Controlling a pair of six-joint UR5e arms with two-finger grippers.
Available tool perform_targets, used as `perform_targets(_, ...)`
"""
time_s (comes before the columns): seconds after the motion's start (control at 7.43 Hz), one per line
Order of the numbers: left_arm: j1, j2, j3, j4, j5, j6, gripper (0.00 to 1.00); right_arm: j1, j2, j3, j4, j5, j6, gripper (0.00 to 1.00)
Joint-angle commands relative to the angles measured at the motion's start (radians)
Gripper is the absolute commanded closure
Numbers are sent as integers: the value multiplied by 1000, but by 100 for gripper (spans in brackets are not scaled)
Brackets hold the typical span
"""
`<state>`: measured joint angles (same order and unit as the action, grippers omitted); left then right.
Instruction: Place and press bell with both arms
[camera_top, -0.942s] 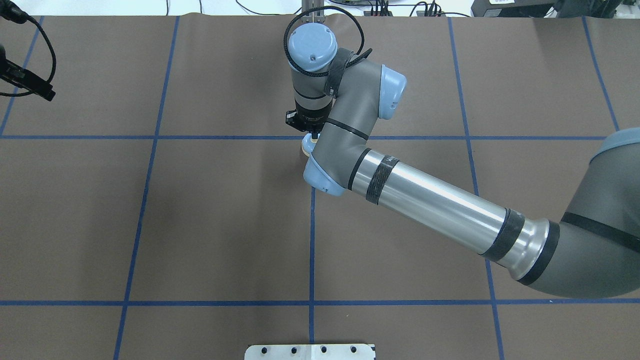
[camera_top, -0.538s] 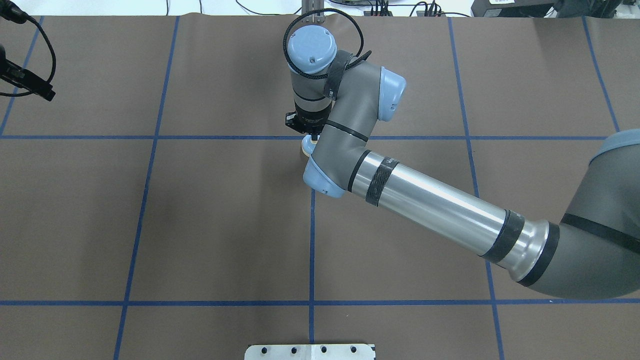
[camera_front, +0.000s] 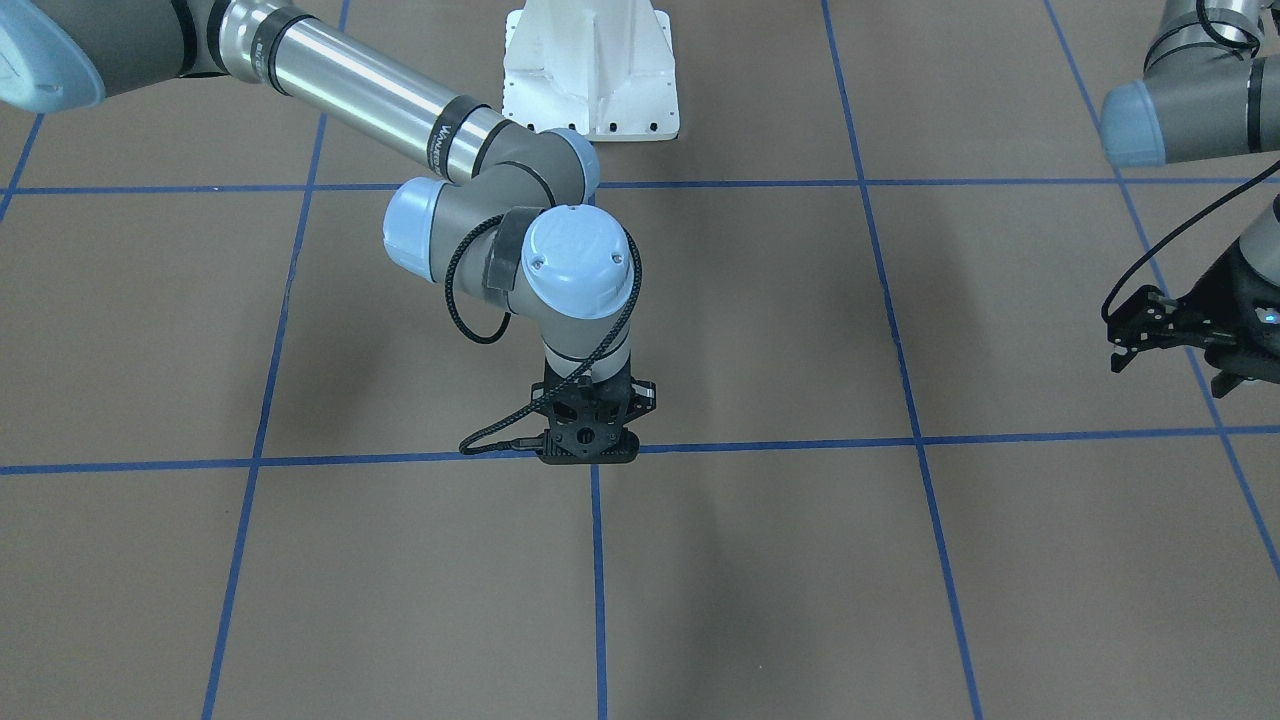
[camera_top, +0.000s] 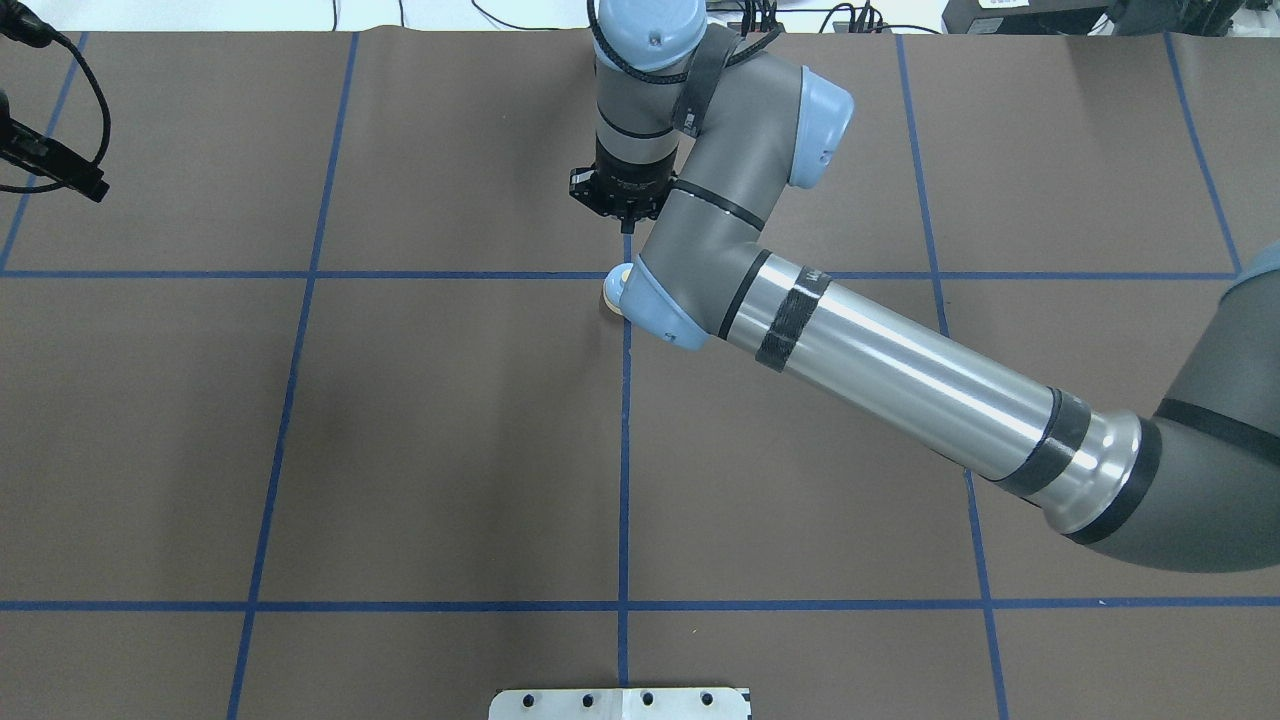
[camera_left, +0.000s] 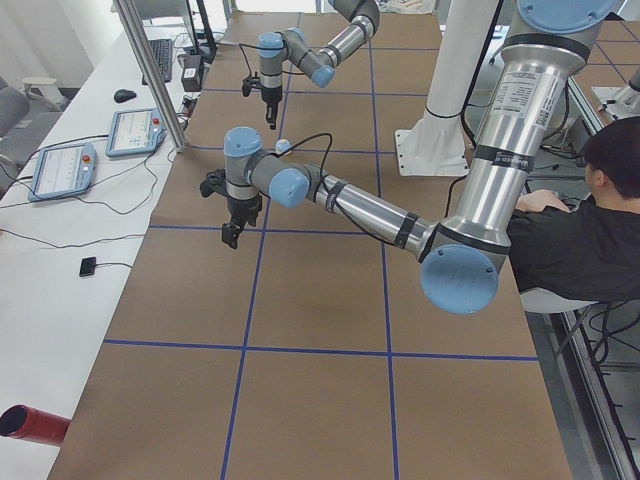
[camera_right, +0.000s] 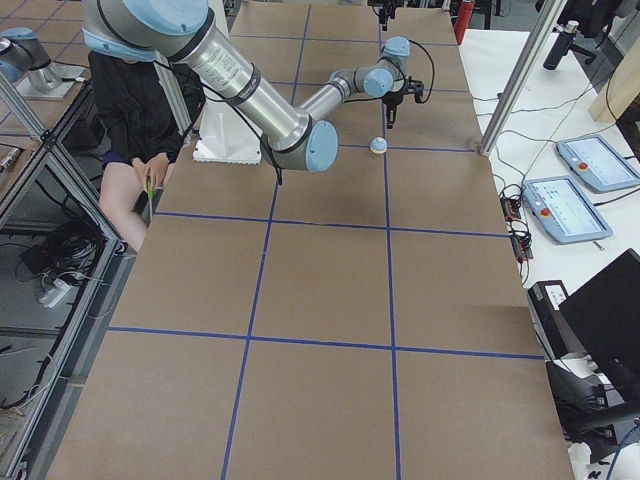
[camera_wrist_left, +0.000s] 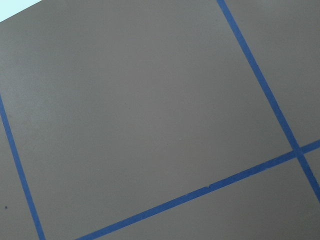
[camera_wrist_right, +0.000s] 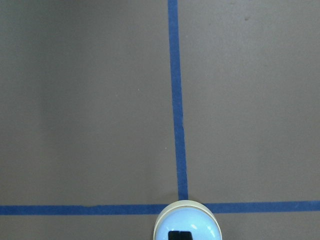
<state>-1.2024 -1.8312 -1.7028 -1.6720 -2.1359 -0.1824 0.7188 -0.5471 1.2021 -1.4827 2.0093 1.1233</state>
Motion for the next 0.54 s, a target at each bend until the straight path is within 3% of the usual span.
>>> perform_targets(0.0,-35,26,0,2,-2,55,1,80,-121,222,-181,76,-43,1)
perform_targets(0.13,-81,58,5,3,-10,133,1,129,-225,343,-235,129,-157,0)
perform_targets(0.4,-207,139,35,2,-126,272,1,256,-475,538,-238,208,-392,0)
